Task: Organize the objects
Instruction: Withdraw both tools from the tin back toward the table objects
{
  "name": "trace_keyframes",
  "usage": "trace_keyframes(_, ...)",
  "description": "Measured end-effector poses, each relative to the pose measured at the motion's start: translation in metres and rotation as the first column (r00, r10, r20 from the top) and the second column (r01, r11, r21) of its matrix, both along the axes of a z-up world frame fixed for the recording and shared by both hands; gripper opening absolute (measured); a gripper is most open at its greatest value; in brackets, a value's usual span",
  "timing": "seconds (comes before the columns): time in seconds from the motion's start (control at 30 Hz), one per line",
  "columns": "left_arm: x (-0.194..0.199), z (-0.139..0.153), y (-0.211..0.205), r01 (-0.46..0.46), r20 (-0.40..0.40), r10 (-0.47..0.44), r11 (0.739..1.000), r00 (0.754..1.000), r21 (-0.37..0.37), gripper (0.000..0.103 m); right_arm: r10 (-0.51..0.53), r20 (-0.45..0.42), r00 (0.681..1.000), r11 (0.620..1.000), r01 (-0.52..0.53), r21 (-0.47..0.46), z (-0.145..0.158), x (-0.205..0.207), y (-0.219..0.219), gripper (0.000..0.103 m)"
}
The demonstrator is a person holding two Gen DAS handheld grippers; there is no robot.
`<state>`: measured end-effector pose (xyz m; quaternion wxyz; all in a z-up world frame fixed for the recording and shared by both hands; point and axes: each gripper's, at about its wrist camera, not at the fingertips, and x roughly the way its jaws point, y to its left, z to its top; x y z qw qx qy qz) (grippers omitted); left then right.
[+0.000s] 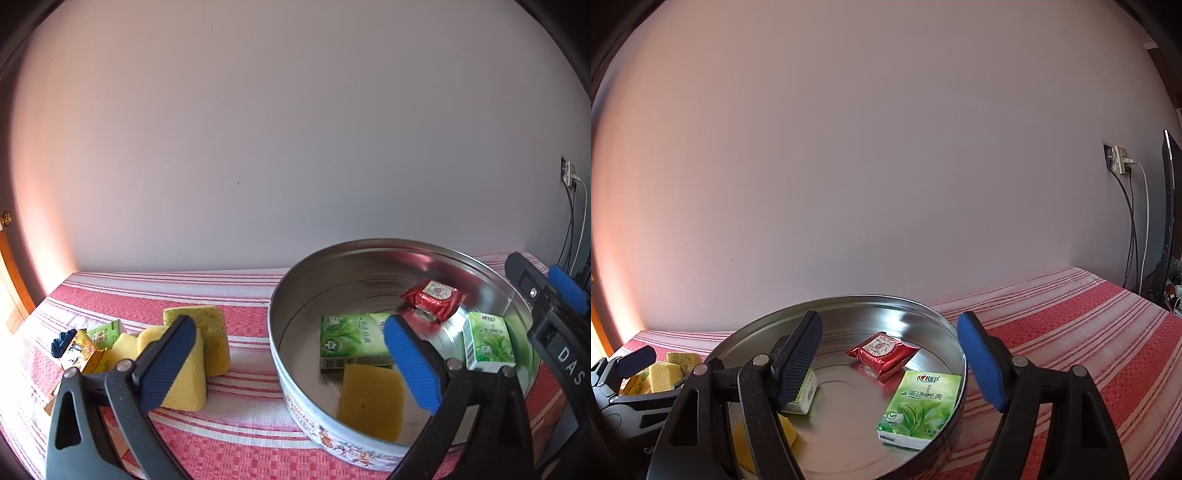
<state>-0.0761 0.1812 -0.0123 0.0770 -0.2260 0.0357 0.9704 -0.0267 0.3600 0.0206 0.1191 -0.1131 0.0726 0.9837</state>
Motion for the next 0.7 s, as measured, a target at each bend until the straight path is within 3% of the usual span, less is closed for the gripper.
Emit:
trace_keyframes(0.17, -0.001, -0.004, -0.019, -0.025, 0.022, 0.025, 0.999, 0.999, 0.025, 0.103, 0.005, -0.015, 1.0, 1.0, -0.006, -0.028, -0.001, 0.006, 0.004, 0.077)
trace_keyframes(0.33, 0.016, -0.002, -0.037, -0.051, 0.003, 0.051, 0.998, 0.999, -0.021, 0.103, -0.007, -0.022, 1.0, 0.999, 0.006, -0.044, -0.001, 0.011, 0.004, 0.077)
trace_keyframes(0.7, 0.028, -0.003, -0.094, -0.081, 0.056, 0.081, 0.997, 0.995, -0.007, 0.103, 0.0, 0.047, 0.999, 0.999, 0.002, -0.051, -0.004, 0.018, -0.02, 0.077)
